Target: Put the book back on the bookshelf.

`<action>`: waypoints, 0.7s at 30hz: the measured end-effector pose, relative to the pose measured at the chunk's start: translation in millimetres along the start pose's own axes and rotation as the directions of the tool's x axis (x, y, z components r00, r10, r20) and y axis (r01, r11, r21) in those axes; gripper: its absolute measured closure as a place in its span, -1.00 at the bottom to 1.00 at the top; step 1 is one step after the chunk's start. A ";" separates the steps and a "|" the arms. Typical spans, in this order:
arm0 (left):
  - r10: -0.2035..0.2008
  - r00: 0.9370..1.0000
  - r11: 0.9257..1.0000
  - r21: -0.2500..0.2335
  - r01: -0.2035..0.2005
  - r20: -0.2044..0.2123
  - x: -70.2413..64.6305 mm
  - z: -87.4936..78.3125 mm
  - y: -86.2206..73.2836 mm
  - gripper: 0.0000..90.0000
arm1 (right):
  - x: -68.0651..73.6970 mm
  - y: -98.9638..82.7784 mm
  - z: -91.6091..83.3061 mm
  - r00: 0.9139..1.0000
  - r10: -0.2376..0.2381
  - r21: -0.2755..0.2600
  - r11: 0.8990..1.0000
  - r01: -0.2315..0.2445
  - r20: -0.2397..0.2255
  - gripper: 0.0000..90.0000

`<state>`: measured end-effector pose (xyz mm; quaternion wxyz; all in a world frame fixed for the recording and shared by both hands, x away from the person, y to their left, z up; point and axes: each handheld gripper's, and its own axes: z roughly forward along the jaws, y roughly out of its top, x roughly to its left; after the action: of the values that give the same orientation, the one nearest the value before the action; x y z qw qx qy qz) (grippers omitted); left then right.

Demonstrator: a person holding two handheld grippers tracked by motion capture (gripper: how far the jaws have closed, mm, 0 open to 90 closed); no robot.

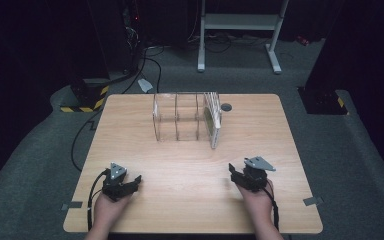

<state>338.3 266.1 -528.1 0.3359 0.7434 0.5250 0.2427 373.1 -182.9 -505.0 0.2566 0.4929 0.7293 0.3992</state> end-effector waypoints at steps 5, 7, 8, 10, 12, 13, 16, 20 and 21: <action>-0.001 1.000 1.000 0.000 0.001 0.001 -0.2 -0.1 -0.2 -0.23 | -32.3 -21.3 -14.0 0.997 -0.057 0.075 0.996 0.053 0.058 -0.32; 0.000 1.000 1.000 0.000 0.000 0.001 -0.2 -0.1 -0.2 -0.24 | -41.6 -29.4 -15.5 0.997 -0.057 0.119 0.992 0.051 0.052 -0.31; 0.000 1.000 1.000 0.000 0.000 0.002 -0.2 0.0 -0.1 -0.24 | -45.6 -30.0 -14.1 1.000 -0.020 0.177 0.984 0.016 0.019 -0.37; 0.001 1.000 1.000 0.000 -0.001 0.002 -0.1 0.3 0.1 -0.24 | -49.7 -29.9 -14.0 1.000 0.002 0.172 0.985 -0.005 0.019 -0.35; 0.001 1.000 1.000 0.001 -0.001 0.005 -0.3 0.5 0.3 -0.25 | -45.6 -28.6 -11.4 0.999 -0.010 0.176 0.984 0.002 0.048 -0.35; 0.001 1.000 1.000 -0.002 -0.001 0.005 -0.5 0.9 0.3 -0.25 | -45.6 -28.6 -11.4 0.999 -0.010 0.176 0.984 0.002 0.048 -0.35; 0.008 1.000 1.000 -0.002 -0.008 0.013 -0.8 1.4 0.9 -0.25 | -39.2 -26.1 -7.5 0.999 -0.009 0.177 0.984 0.000 0.052 -0.35; 0.006 1.000 1.000 -0.002 -0.006 0.016 -1.4 1.8 1.2 -0.25 | -39.0 -25.9 -7.2 0.999 -0.006 0.178 0.984 -0.003 0.048 -0.35; 0.006 1.000 1.000 -0.002 -0.006 0.016 -1.4 1.8 1.2 -0.25 | -39.1 -25.9 -7.1 0.999 -0.007 0.177 0.984 -0.001 0.047 -0.36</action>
<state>339.8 264.1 -528.4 0.3398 0.7466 0.5200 0.2383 369.2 -226.4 -523.5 0.2294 0.5220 0.7564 0.3205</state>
